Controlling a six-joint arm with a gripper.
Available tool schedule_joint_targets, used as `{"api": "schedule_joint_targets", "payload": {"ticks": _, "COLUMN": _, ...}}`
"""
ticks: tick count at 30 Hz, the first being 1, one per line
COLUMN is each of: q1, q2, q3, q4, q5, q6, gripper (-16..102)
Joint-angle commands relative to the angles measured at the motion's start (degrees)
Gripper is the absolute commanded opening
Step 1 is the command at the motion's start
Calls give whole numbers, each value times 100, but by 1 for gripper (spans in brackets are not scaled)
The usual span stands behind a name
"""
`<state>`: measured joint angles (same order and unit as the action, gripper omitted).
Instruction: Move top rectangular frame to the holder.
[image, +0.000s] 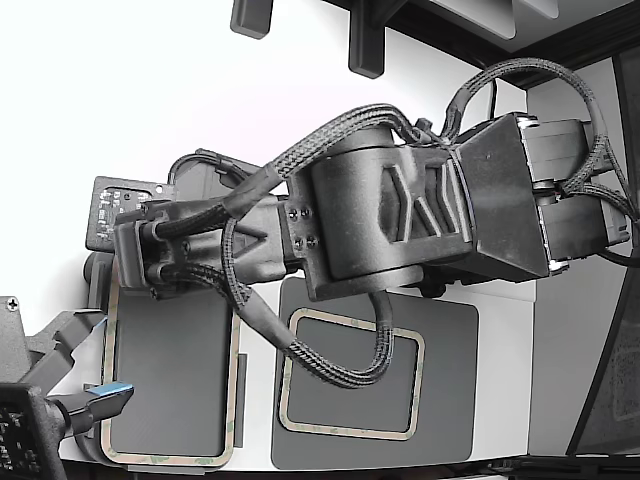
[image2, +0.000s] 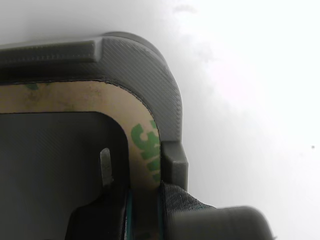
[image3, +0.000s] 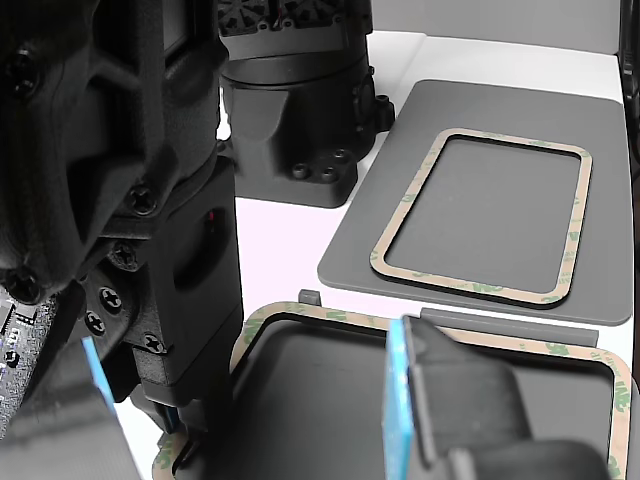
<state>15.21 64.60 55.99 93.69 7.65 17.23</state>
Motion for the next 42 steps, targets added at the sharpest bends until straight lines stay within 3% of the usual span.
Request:
{"api": "schedule_joint_targets", "payload": {"ticks": 1, "q1": -88, "q2": 141, "q3": -97, "q4": 9, "q5": -9, "q6": -35, "gripper": -11}}
{"api": "schedule_joint_targets", "payload": {"ticks": 7, "q1": -88, "q2": 141, "q3": -105, "q4": 9, "q5": -35, "q6": -70, "gripper": -5}}
{"api": "schedule_joint_targets", "payload": {"ticks": 12, "q1": -88, "q2": 141, "q3": -105, "q4": 0, "q5": -70, "q6": -149, "gripper": 19}}
{"api": "schedule_joint_targets", "payload": {"ticks": 14, "q1": -88, "q2": 141, "q3": -105, "q4": 0, "q5": -88, "q6": -158, "gripper": 36}}
{"api": "schedule_joint_targets", "payload": {"ticks": 18, "q1": -88, "q2": 141, "q3": -114, "q4": 0, "q5": -114, "q6": -193, "gripper": 91}}
{"api": "schedule_joint_targets", "payload": {"ticks": 19, "q1": -88, "q2": 141, "q3": -123, "q4": 0, "q5": -114, "q6": -185, "gripper": 99}}
{"api": "schedule_joint_targets", "payload": {"ticks": 32, "q1": -167, "q2": 404, "q3": -123, "q4": 53, "q5": -9, "q6": -369, "gripper": 100}}
{"api": "schedule_joint_targets", "payload": {"ticks": 42, "q1": -791, "q2": 1934, "q3": 1072, "q4": -563, "q5": 62, "q6": -1160, "gripper": 100}}
